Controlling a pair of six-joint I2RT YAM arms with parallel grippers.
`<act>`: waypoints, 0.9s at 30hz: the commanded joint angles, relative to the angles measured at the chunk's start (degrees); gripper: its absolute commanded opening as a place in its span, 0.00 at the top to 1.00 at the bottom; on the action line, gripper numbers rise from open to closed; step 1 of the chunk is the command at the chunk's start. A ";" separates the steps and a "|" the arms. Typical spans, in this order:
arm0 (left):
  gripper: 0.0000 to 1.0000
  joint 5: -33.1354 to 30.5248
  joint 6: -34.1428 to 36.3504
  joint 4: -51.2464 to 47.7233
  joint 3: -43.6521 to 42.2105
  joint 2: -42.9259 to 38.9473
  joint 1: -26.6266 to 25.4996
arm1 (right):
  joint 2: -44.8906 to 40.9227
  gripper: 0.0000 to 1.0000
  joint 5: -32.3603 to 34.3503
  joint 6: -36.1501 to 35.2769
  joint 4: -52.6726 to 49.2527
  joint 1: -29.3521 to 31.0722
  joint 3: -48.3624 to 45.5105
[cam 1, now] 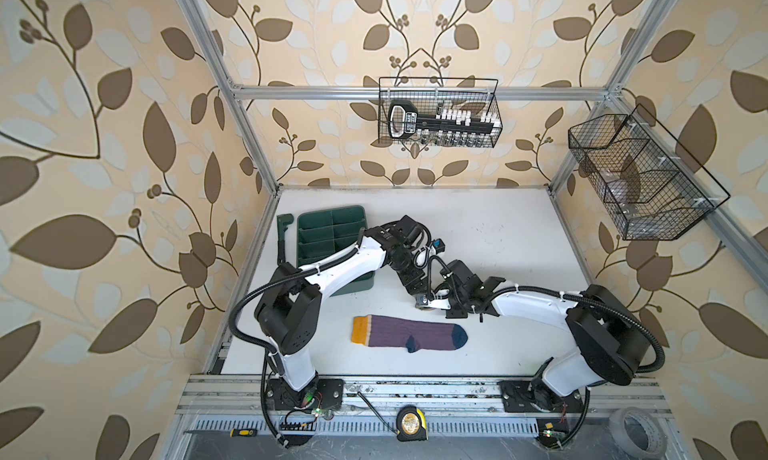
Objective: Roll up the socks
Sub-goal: 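Grasp the rolled argyle sock with the right gripper while the left gripper holds it, then lift the argyle roll with the right gripper while the left gripper withdraws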
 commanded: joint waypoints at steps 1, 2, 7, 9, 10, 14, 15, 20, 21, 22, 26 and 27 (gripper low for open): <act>0.07 2.24 -4.08 3.10 -4.52 -6.71 -0.78 | -1.01 1.00 0.40 6.67 -3.76 -2.42 3.35; 0.08 0.14 -5.43 5.33 -6.27 -9.27 -0.65 | -0.63 1.00 -1.13 6.43 -5.58 -2.85 4.33; 0.05 -21.34 -14.86 11.95 -13.46 -24.32 0.05 | 2.76 1.00 -9.09 6.08 -14.67 -5.28 9.27; 0.01 -35.79 -20.80 12.34 -16.47 -31.33 0.15 | 3.97 1.00 -12.52 7.02 -17.09 -6.78 10.80; 0.01 -40.57 -23.21 11.69 -17.67 -34.27 0.30 | 4.43 1.00 -13.78 7.31 -17.88 -7.39 11.35; 0.01 -44.89 -28.69 7.51 -22.83 -46.07 0.37 | 4.98 1.00 -21.20 7.87 -19.51 -11.10 13.02; 0.01 -45.32 -29.95 6.46 -24.10 -48.75 0.40 | 4.56 1.00 -22.96 8.46 -19.24 -12.17 13.31; 0.01 -54.73 -39.39 -0.54 -26.73 -55.36 0.41 | 1.70 1.00 -25.30 9.84 -18.44 -13.89 16.90; 0.01 -57.80 -41.74 -2.20 -26.91 -55.78 0.42 | 1.51 1.00 -24.81 9.91 -18.94 -13.76 18.52; 0.01 -59.99 -43.88 -3.70 -26.87 -55.91 0.42 | 1.25 1.00 -24.18 10.05 -19.21 -13.48 19.89; 0.01 -68.57 -53.77 -11.29 -25.26 -55.25 0.42 | 1.21 1.00 -19.44 10.54 -15.15 -9.92 26.06; 0.01 -69.47 -54.26 -11.81 -24.96 -54.91 0.42 | 1.56 1.00 -18.07 10.58 -13.17 -8.79 27.29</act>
